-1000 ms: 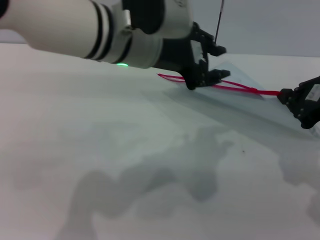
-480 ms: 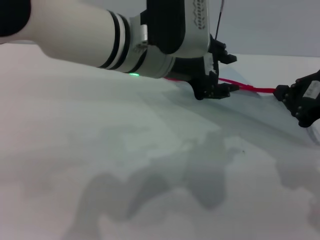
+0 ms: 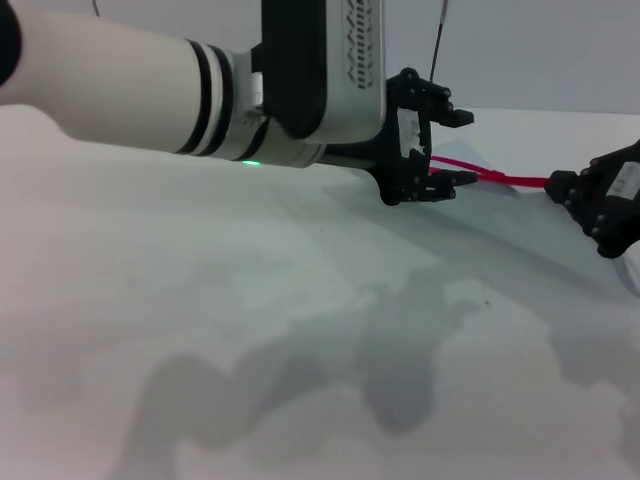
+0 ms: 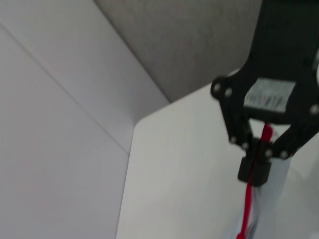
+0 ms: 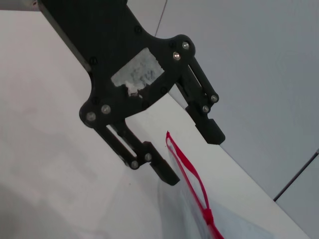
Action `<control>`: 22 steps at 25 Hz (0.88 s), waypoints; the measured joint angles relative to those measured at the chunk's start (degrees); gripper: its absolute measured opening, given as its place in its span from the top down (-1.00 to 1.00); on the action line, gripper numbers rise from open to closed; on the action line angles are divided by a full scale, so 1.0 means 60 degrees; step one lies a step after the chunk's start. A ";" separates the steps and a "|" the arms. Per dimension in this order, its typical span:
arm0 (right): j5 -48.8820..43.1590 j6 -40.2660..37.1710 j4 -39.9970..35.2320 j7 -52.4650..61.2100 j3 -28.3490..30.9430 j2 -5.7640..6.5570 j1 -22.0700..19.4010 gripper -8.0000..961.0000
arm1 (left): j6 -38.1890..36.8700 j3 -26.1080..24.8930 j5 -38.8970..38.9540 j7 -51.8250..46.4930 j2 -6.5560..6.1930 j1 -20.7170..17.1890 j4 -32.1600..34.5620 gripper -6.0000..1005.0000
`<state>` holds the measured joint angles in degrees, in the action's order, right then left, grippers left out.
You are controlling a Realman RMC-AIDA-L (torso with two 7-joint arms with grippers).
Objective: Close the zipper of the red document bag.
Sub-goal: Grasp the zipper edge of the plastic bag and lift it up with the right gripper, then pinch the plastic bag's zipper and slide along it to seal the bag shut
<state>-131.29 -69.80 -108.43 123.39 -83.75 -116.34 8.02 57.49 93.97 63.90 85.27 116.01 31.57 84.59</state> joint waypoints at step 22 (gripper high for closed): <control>0.0059 -0.0130 -0.0368 0.0000 -0.0030 -0.0006 -0.0108 0.95 | 0.0319 -0.0358 0.1459 0.1741 -0.0057 -0.0200 -0.0745 -0.08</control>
<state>-130.93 -70.58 -110.64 123.39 -83.93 -116.38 7.37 59.40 91.82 72.65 95.71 115.67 30.38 80.12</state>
